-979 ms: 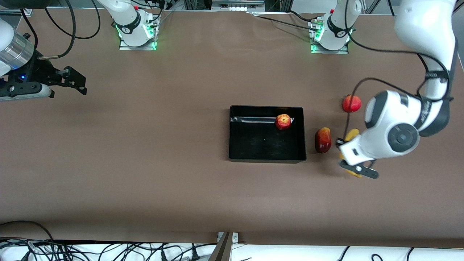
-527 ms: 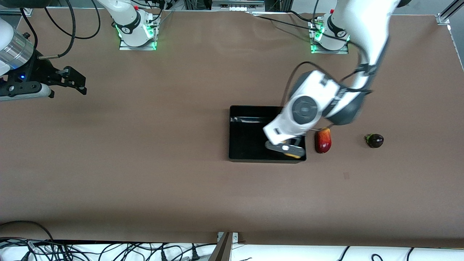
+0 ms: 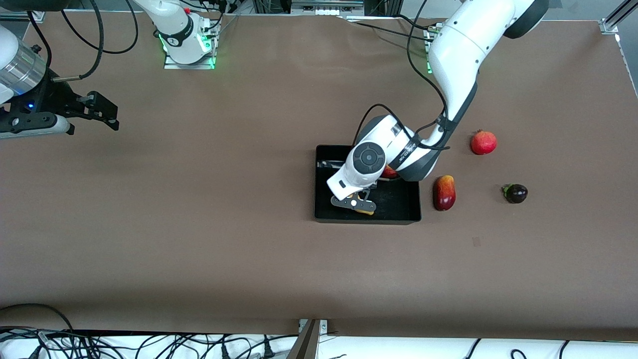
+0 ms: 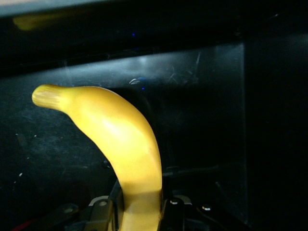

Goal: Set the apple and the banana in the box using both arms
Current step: 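Carry the banana over the box with the left gripper and lower it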

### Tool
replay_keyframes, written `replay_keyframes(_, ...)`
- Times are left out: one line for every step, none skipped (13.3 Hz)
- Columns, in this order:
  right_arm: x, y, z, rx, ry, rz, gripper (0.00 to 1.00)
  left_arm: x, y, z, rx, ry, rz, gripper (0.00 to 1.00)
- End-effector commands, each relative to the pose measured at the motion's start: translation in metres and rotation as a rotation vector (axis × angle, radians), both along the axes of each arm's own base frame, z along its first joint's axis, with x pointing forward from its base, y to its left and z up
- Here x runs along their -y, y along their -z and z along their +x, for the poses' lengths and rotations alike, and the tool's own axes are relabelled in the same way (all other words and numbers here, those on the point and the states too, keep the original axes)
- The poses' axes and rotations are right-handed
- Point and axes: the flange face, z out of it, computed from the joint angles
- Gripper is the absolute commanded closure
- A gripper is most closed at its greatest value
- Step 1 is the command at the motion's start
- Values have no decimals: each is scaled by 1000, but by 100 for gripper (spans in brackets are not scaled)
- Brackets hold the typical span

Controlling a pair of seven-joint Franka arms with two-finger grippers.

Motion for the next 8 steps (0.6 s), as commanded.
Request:
replay_keyframes(1, -5, 2, 5, 9, 8, 0, 0, -17, 5, 15, -2, -7, 0)
replay_keyframes(2, -5, 1, 6, 10, 8, 0, -8, -33, 13, 32, -16, -10, 0)
replay_keyframes(1, -5, 1, 5, 9, 8, 0, -24, -67, 21, 46, -39, 5, 0)
replay_keyframes(1, -5, 2, 5, 9, 8, 0, -49, -104, 32, 51, -59, 30, 0)
replay_keyframes(2, -4, 2, 3, 10, 8, 0, -78, -142, 38, 55, -86, 52, 0)
replay_keyframes(1, -5, 2, 5, 9, 8, 0, -105, -177, 43, 64, -96, 65, 0)
replay_keyframes(1, -4, 2, 3, 7, 8, 0, -133, -207, 47, 78, -95, 70, 0)
replay_keyframes(1, -5, 2, 5, 7, 8, 0, -165, -236, 50, 88, -85, 73, 0)
